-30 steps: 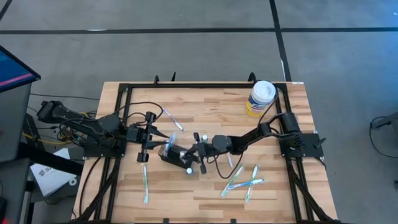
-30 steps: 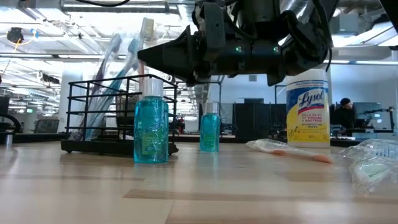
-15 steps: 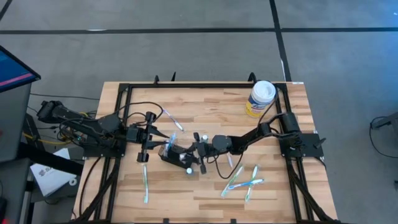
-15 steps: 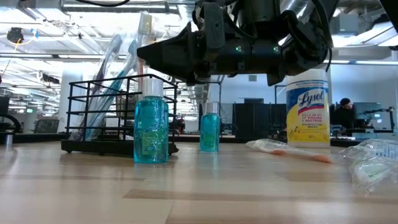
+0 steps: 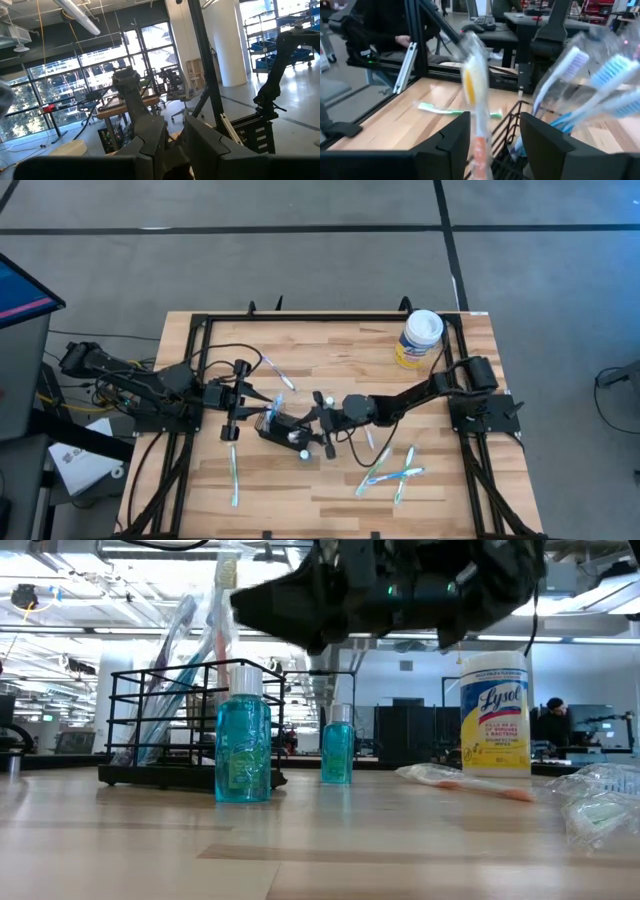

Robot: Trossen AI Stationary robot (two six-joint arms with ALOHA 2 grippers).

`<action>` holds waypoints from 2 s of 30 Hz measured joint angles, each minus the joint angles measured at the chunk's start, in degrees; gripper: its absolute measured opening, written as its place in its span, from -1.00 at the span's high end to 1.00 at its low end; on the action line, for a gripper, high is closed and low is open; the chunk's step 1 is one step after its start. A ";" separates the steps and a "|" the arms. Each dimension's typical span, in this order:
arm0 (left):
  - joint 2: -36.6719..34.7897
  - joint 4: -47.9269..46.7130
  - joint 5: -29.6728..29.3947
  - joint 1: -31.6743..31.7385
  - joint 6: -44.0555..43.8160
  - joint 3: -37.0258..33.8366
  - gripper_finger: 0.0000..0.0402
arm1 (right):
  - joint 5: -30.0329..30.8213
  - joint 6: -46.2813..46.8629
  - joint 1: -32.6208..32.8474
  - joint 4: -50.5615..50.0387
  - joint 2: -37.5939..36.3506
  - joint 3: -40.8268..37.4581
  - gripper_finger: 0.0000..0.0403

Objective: Pick & Place toothbrushing station
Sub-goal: Put the left orange toothbrush into the right compartment of the wire organizer, then put the left green toothbrush into the left compartment of the wire organizer

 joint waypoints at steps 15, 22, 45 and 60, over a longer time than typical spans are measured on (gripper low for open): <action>0.00 0.04 0.00 0.01 0.00 0.00 0.66 | 5.79 -1.51 0.79 -19.46 -9.50 0.01 0.13; 0.00 0.02 0.00 -0.01 -0.46 0.00 0.66 | 5.79 -1.52 1.74 -29.07 -16.88 0.01 0.15; 4.50 -45.77 7.48 -8.62 4.11 16.31 0.78 | 6.02 -0.45 -1.92 -41.69 -26.44 0.03 0.32; 37.53 -85.10 -2.99 -23.63 12.93 42.88 0.99 | 6.01 3.02 -3.01 -45.41 -26.46 0.01 0.35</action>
